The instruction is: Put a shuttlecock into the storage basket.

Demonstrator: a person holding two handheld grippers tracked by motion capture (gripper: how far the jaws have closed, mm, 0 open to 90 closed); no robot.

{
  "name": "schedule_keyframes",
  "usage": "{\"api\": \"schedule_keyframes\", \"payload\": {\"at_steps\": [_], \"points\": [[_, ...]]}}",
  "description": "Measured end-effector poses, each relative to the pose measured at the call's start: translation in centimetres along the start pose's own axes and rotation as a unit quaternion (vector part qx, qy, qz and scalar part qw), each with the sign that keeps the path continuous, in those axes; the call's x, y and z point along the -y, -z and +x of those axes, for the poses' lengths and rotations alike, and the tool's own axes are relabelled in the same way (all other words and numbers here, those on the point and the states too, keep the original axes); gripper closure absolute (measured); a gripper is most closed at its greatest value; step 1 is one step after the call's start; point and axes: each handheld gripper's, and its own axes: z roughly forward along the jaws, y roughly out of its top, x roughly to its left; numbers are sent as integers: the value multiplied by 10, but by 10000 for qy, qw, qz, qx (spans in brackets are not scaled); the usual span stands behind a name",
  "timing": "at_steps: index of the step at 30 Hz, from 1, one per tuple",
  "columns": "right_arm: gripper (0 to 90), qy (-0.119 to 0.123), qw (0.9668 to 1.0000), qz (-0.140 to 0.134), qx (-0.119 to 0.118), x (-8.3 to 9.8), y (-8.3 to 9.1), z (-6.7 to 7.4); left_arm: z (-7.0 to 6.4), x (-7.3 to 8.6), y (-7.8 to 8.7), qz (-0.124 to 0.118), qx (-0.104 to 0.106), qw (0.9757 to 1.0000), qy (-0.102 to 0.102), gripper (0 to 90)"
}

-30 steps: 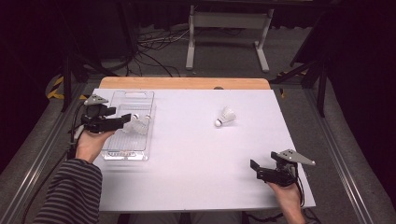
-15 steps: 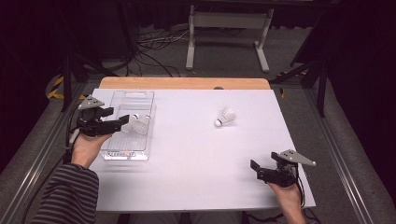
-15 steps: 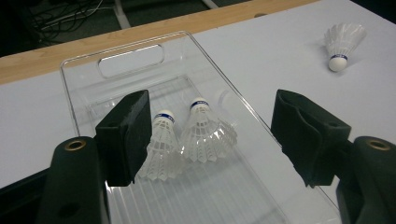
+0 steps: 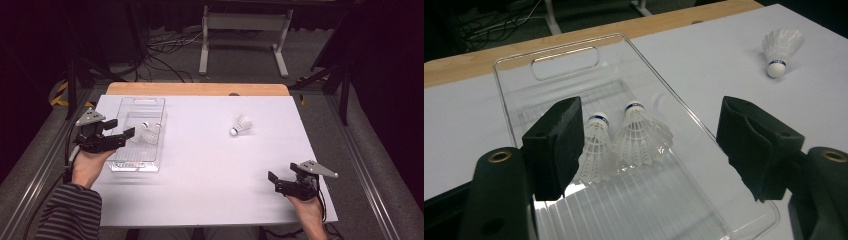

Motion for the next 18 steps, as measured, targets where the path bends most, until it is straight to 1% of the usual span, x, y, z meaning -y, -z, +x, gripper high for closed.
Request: {"api": "schedule_keyframes", "payload": {"at_steps": [9, 12, 18], "points": [[62, 4, 10000, 2, 2, 0, 0, 0, -2, 9, 11, -136, 65, 9999, 44, 269], [62, -2, 10000, 0, -2, 0, 0, 0, -3, 13, 13, -151, 62, 9999, 18, 266], [62, 14, 10000, 4, -6, 0, -1, 1, -3, 22, 18, -211, 62, 9997, 60, 258]]}}
